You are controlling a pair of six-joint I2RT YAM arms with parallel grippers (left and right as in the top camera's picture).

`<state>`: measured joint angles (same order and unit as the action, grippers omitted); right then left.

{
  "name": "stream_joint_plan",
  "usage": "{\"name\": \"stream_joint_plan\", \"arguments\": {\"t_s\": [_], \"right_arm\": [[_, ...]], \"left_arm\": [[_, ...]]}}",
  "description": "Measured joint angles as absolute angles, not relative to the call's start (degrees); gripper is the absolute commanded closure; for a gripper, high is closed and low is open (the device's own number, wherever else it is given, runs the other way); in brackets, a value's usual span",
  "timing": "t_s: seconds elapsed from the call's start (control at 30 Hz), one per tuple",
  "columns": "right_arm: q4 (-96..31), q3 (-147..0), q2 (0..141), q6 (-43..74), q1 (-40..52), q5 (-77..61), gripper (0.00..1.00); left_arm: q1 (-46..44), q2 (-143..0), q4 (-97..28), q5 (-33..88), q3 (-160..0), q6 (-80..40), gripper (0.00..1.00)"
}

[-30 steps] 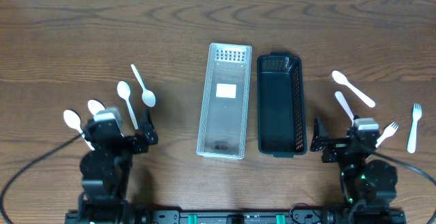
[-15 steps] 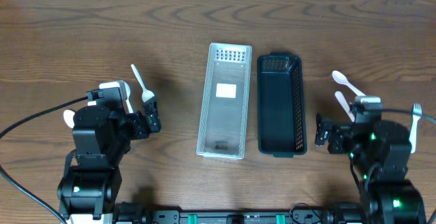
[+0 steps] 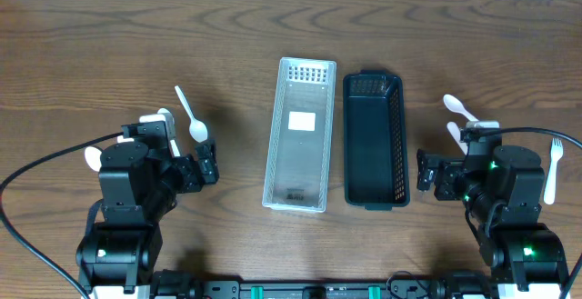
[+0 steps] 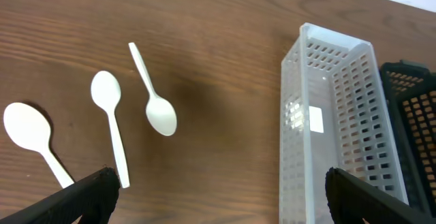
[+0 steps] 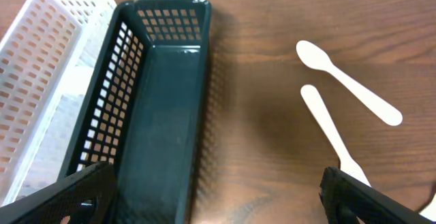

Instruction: Pack container

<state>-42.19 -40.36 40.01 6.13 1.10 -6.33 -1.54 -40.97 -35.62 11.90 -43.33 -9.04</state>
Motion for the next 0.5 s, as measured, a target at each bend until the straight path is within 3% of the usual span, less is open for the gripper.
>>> {"name": "stream_joint_plan", "arguments": {"t_s": [0.5], "right_arm": [[-42.9, -40.4, 40.0, 6.1, 1.1, -5.6, 0.01]], "left_arm": [[-1.5, -40.8, -36.2, 12.1, -43.3, -9.0, 0.02]]}}
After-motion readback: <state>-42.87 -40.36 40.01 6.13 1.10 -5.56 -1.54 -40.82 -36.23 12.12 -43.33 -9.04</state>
